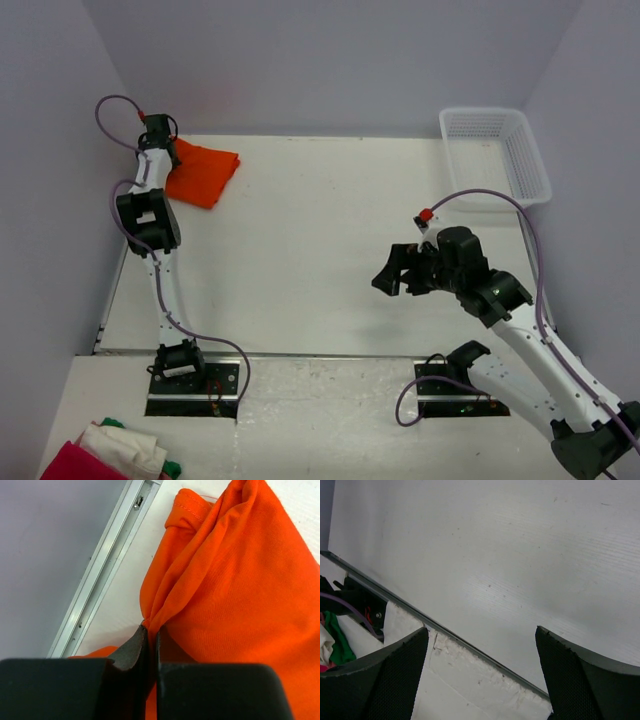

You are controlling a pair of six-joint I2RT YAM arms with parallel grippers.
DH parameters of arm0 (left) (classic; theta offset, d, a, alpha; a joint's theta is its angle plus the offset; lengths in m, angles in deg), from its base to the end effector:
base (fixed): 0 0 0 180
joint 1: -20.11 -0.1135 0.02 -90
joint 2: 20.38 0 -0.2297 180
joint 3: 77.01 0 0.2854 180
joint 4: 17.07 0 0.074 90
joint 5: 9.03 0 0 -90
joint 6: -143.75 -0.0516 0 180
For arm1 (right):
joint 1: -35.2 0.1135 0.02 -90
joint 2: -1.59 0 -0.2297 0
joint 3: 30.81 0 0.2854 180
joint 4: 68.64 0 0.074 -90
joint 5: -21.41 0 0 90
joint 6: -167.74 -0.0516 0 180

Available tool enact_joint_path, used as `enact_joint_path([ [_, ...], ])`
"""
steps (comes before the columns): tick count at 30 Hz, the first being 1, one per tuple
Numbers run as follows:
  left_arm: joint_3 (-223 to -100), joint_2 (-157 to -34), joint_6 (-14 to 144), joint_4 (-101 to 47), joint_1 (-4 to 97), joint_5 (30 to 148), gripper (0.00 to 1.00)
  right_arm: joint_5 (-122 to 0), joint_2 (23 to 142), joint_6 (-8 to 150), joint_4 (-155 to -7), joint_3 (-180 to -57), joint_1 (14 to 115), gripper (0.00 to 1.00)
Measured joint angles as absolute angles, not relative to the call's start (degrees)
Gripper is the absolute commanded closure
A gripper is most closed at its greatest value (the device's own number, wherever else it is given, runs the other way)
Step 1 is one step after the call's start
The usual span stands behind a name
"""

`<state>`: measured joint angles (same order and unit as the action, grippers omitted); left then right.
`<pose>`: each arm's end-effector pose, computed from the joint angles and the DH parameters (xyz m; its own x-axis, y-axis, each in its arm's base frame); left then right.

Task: Fold and stack the t-shirts
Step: Put the neatly folded tshirt into the corner of the board with the left arm

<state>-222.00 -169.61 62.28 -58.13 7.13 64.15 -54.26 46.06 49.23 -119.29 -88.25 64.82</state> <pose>0.5704 0.1468 0.1222 -0.6237 -0.2895 -0.7261 -0.5115 0.8536 0.0991 0.1957 0.1259 0.2627 -0.7768 0.0903 -0.6233 -0.3168 0.7993 0.5107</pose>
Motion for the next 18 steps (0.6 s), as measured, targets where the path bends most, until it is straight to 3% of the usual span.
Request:
enact_joint_path([
  [18, -222.04, -170.31, 76.31, -55.4, 6.35, 67.54, 1.0, -56.08, 47.46, 46.76, -119.29, -88.01, 66.42, 0.11],
])
